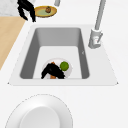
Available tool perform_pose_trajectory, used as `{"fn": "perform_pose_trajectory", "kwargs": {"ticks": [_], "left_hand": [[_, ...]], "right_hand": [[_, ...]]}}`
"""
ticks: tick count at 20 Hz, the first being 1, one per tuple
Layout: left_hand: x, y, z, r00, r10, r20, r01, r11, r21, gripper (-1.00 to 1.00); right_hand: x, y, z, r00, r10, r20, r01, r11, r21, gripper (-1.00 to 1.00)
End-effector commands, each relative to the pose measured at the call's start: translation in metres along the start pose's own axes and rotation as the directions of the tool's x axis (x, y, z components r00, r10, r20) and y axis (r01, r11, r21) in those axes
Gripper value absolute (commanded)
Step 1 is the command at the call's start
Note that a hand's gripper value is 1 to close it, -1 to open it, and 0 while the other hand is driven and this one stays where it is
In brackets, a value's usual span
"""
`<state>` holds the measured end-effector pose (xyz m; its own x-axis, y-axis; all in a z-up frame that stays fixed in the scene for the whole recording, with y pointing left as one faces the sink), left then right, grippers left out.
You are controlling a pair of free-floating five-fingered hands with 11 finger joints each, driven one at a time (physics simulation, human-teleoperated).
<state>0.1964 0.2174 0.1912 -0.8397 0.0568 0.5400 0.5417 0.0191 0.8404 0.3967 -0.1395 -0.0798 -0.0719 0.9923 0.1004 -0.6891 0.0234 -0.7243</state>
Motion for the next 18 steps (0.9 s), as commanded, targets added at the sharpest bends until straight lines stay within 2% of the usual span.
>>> {"fn": "perform_pose_trajectory", "kwargs": {"ticks": [1,5,6,7,9,12,17,18], "left_hand": [[0.0,0.0,0.0,1.0,0.0,0.0,0.0,1.0,0.0,0.0],[0.0,0.0,0.0,1.0,0.0,0.0,0.0,1.0,0.0,0.0],[0.0,0.0,0.0,1.0,0.0,0.0,0.0,1.0,0.0,0.0],[0.0,0.0,0.0,1.0,0.0,0.0,0.0,1.0,0.0,0.0],[0.0,0.0,0.0,1.0,0.0,0.0,0.0,1.0,0.0,0.0],[0.0,0.0,0.0,1.0,0.0,0.0,0.0,1.0,0.0,0.0],[0.0,0.0,0.0,1.0,0.0,0.0,0.0,1.0,0.0,0.0],[0.0,0.0,0.0,1.0,0.0,0.0,0.0,1.0,0.0,0.0]], "right_hand": [[-0.002,-0.004,-0.015,0.999,-0.029,-0.025,0.03,0.998,0.06,-1.0],[0.0,-0.006,-0.026,0.999,-0.025,-0.025,0.027,0.995,0.1,-1.0],[0.005,-0.007,-0.026,0.999,-0.019,-0.036,0.022,0.994,0.106,1.0],[0.008,-0.007,-0.025,0.999,0.006,-0.044,-0.003,0.997,0.072,1.0],[0.004,-0.008,-0.022,0.999,0.005,-0.034,-0.006,1.0,-0.022,1.0],[0.002,-0.013,-0.025,1.0,0.01,-0.027,-0.013,0.993,-0.118,1.0],[0.001,-0.014,-0.026,0.999,0.016,-0.029,-0.021,0.985,-0.174,1.0],[0.008,-0.016,-0.027,0.998,0.031,-0.045,-0.039,0.984,-0.174,1.0]]}}
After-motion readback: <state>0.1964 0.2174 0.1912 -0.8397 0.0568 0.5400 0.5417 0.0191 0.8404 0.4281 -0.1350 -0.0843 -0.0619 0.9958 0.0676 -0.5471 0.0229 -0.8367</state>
